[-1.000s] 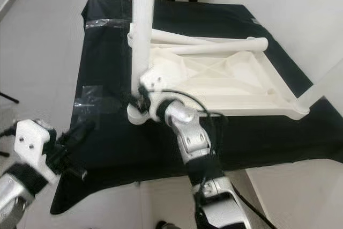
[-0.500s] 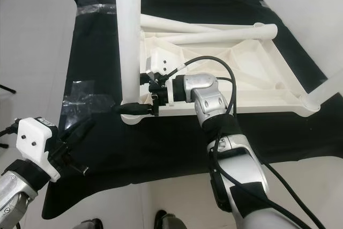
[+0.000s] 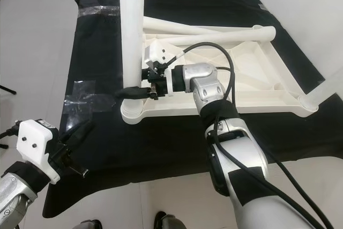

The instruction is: Building children table

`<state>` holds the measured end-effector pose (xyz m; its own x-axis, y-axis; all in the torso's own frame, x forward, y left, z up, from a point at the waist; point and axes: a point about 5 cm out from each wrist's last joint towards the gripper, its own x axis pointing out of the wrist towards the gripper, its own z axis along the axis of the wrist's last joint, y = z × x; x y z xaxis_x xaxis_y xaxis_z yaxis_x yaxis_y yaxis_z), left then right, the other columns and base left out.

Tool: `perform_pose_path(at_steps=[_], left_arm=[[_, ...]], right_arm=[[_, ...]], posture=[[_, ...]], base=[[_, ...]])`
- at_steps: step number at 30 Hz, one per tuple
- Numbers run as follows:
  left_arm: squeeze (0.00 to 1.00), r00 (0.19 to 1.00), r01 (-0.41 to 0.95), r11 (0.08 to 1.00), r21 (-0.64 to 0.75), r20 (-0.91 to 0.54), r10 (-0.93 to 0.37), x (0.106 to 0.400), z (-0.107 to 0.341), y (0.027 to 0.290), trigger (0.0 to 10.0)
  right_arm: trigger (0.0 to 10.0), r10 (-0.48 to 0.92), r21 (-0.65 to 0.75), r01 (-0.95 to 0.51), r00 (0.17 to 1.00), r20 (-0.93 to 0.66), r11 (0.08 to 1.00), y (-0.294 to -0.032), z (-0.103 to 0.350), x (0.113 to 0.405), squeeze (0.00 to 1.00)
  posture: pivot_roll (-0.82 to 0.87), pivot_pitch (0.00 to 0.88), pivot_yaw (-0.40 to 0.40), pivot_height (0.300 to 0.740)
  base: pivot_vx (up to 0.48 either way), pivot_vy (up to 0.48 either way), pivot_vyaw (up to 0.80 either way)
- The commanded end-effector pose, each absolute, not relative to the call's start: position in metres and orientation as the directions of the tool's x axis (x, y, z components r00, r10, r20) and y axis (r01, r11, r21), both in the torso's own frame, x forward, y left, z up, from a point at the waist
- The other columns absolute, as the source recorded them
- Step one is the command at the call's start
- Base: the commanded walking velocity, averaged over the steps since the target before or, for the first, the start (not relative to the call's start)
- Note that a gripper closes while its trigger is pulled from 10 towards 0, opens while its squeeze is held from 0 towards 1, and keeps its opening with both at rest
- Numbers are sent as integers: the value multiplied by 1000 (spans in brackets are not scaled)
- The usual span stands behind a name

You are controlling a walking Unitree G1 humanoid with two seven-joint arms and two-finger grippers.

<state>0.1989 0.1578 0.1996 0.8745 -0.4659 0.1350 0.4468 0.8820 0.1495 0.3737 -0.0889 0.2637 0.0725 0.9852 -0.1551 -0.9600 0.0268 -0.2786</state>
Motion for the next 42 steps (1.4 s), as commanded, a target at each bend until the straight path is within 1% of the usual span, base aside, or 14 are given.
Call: perform_pose_path(at_steps=[1, 6, 7, 8, 12, 19, 20, 25, 26, 29, 30, 36, 37, 42], left_arm=[[0, 868, 463, 872, 157, 117, -482, 197, 197, 156, 10000], [0, 869, 462, 873, 158, 116, -481, 197, 197, 158, 10000], [0, 869, 463, 872, 158, 114, -481, 197, 197, 159, 10000], [0, 868, 465, 871, 158, 111, -484, 198, 197, 160, 10000], [0, 862, 477, 864, 162, 106, -496, 200, 197, 159, 10000], [0, 854, 489, 858, 158, 114, -508, 203, 198, 156, 10000], [0, 856, 484, 860, 161, 117, -504, 204, 198, 157, 10000], [0, 864, 468, 868, 167, 120, -489, 203, 199, 159, 10000], [0, 867, 462, 870, 171, 122, -484, 204, 200, 161, 10000], [0, 866, 461, 870, 175, 126, -485, 205, 201, 161, 10000], [0, 864, 464, 868, 177, 126, -487, 206, 201, 160, 10000], [0, 860, 470, 865, 176, 128, -493, 207, 201, 157, 10000], [0, 860, 468, 866, 177, 132, -492, 207, 201, 156, 10000], [0, 861, 467, 866, 177, 134, -491, 207, 201, 156, 10000]], right_arm=[[0, 976, -266, -961, 122, -181, 71, -96, 249, 375, 0], [0, 919, -233, -907, 381, -96, 352, -101, 223, 377, 0], [0, 755, -205, -744, 655, -29, 637, -95, 203, 379, 0], [0, 556, -131, -554, 831, -24, 822, -95, 182, 371, 0], [0, 602, -91, -607, 795, -76, 789, -71, 148, 335, 0], [0, 603, -138, -601, 797, -32, 787, -71, 165, 355, 0], [10000, 624, -155, -620, 781, -24, 769, -67, 172, 361, 0], [10000, 704, -168, -693, 710, 7, 701, -57, 184, 362, 0], [10000, 788, -175, -771, 615, 45, 612, -51, 196, 360, 1000], [10000, 878, -246, -843, 469, 98, 478, -45, 217, 348, 1000], [10000, 903, -263, -864, 417, 103, 429, -46, 224, 346, 8], [10000, 960, -323, -906, 279, 35, 275, -52, 231, 350, 0], [10000, 978, -338, -922, 206, -22, 187, -56, 233, 356, 0], [10000, 984, -322, -936, 170, -56, 143, -56, 235, 361, 0]], posture=[[178, 222, -122, 740], [164, 227, -130, 740], [155, 231, -118, 740], [143, 236, -98, 740], [155, 235, -86, 740], [144, 228, -95, 740], [151, 231, -107, 740], [158, 231, -109, 740], [159, 229, -110, 740], [156, 226, -114, 740], [155, 226, -117, 740], [159, 225, -128, 740], [161, 227, -134, 740], [163, 228, -139, 740]], base=[[0, 0, 0], [0, 0, 0], [0, 0, 0], [0, 0, 0], [0, 0, 0], [0, 0, 0], [0, 0, 0], [0, 0, 0], [0, 0, 0], [0, 0, 0], [0, 0, 0], [0, 0, 0], [0, 0, 0], [0, 0, 0]])
